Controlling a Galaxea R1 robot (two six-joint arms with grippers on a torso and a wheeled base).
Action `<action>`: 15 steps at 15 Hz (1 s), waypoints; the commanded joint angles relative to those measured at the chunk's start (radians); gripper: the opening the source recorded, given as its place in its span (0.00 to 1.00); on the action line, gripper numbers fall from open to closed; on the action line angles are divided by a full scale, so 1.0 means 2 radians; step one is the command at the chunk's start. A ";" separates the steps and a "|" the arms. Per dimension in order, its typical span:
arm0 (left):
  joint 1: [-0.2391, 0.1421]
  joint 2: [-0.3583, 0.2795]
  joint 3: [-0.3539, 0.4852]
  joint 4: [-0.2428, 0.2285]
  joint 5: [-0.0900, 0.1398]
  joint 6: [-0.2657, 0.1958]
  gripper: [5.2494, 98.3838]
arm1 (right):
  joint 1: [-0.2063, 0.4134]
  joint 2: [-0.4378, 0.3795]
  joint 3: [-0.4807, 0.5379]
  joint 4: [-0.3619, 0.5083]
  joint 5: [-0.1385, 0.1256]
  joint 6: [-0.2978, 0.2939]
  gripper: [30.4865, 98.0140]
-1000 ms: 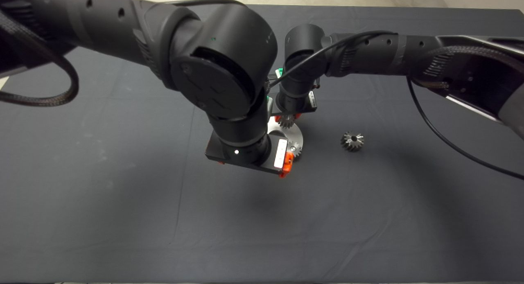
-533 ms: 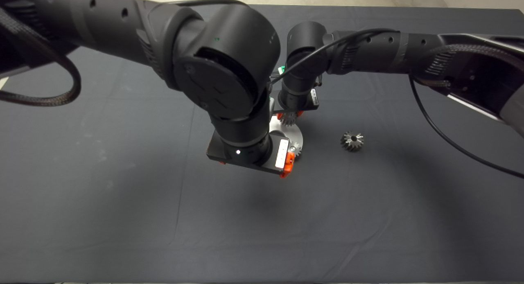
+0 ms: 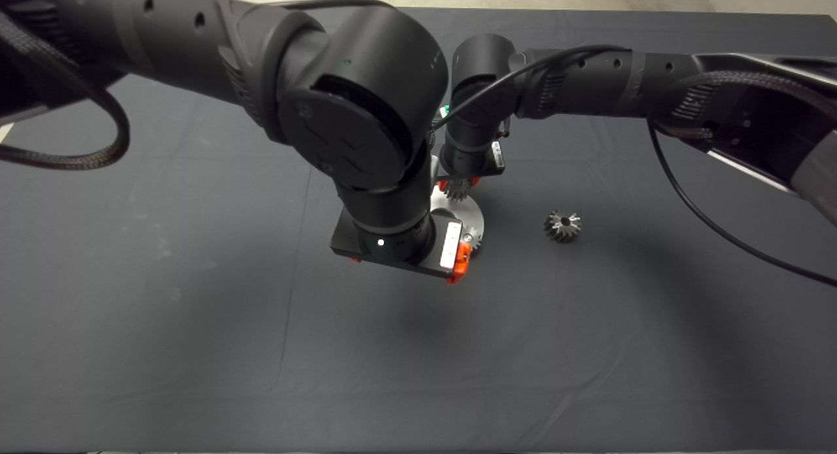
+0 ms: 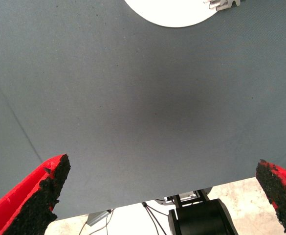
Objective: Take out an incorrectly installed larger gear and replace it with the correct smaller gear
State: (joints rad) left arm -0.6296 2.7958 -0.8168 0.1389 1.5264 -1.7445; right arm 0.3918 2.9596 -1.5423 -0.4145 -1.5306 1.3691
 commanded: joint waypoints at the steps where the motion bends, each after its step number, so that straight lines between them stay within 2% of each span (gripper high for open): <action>1: -0.007 0.005 -0.003 0.001 0.030 0.002 0.99 | 0.020 0.004 0.000 0.002 -0.041 -0.002 0.09; 15: -0.007 0.010 -0.004 0.001 0.031 0.002 0.99 | 0.020 -0.001 -0.002 -0.011 -0.042 -0.009 0.09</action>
State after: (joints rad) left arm -0.6293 2.8096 -0.8234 0.1389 1.5264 -1.7443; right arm 0.3987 2.9587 -1.5457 -0.4185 -1.5298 1.3619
